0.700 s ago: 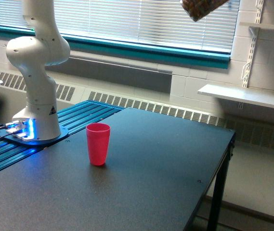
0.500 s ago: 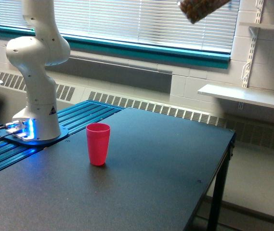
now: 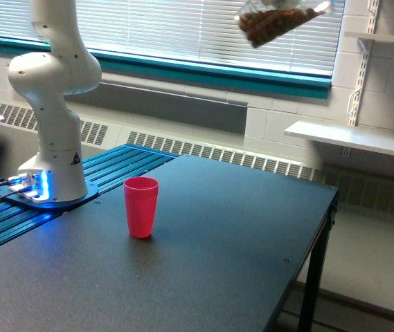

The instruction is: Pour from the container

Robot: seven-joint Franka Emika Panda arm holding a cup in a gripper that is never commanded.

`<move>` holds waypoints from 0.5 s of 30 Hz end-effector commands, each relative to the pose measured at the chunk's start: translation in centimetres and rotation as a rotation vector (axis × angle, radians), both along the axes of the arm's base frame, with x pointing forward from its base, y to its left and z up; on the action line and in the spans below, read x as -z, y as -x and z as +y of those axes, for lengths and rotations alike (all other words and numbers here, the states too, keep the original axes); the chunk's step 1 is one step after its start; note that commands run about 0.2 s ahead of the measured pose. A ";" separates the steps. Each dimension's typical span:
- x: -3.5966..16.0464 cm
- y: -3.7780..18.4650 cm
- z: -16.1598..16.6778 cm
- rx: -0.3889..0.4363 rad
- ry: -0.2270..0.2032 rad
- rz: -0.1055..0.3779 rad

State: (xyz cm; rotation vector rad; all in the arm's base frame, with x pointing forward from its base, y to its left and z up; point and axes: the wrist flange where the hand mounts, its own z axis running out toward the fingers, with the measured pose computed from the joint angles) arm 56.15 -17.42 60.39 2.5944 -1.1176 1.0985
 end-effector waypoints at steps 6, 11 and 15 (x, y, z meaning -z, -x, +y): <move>0.6 5.4 -2.8 0.082 0.042 0.027; 1.6 7.3 -3.6 0.121 0.033 0.032; 3.0 8.7 -4.0 0.148 0.033 0.048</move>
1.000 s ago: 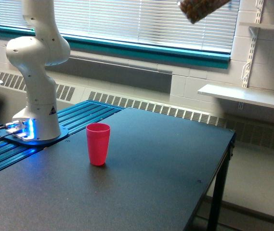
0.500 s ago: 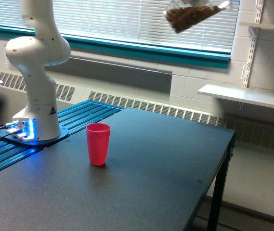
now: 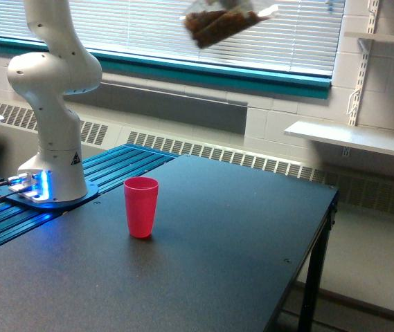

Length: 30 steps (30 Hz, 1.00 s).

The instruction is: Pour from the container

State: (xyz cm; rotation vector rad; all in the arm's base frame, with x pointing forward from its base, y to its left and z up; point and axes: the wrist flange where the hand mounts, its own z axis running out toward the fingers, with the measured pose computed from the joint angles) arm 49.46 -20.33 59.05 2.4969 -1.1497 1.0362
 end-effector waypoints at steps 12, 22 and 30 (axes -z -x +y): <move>5.7 5.5 -0.6 0.114 -0.039 0.023; 8.6 8.1 0.3 0.145 -0.059 0.073; 10.7 10.0 1.6 0.164 -0.073 0.120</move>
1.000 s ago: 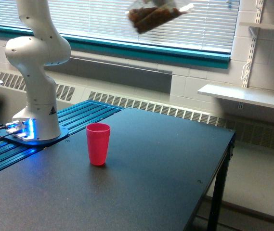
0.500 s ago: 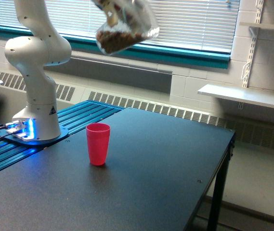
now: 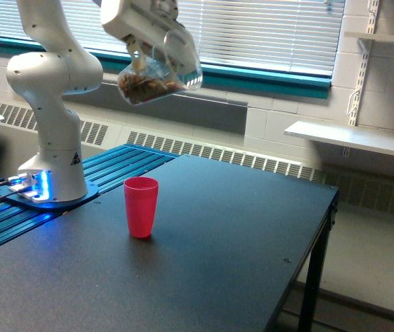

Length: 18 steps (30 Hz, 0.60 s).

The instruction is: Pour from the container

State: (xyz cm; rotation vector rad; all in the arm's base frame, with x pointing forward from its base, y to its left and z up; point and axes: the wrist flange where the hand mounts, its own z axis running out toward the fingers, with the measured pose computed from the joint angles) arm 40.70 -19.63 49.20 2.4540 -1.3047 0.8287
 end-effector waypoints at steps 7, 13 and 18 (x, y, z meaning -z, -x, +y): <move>2.8 2.3 2.8 0.033 -0.038 0.052; 4.2 2.9 4.6 0.017 -0.062 0.087; 5.4 3.2 5.7 0.005 -0.081 0.114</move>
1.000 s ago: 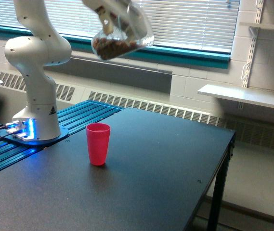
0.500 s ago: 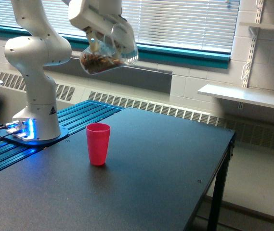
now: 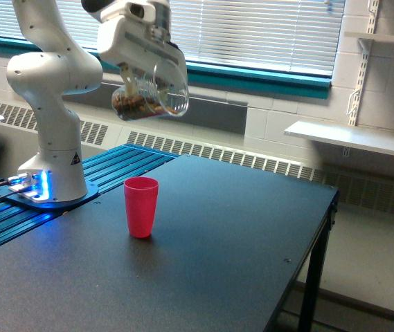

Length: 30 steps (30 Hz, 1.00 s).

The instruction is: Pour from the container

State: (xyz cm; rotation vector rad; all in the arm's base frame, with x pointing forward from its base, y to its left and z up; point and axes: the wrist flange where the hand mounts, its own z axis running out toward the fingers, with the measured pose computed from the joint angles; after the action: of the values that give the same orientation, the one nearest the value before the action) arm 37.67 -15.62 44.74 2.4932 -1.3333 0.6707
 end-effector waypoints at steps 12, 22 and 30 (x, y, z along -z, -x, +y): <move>2.9 0.7 3.7 -0.046 -0.047 0.090; 3.1 1.1 4.8 -0.064 -0.050 0.120; 3.6 1.9 5.6 -0.059 -0.060 0.142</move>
State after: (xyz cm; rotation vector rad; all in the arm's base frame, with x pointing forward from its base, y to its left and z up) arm 36.16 -10.85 41.26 2.5705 -1.2723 0.4817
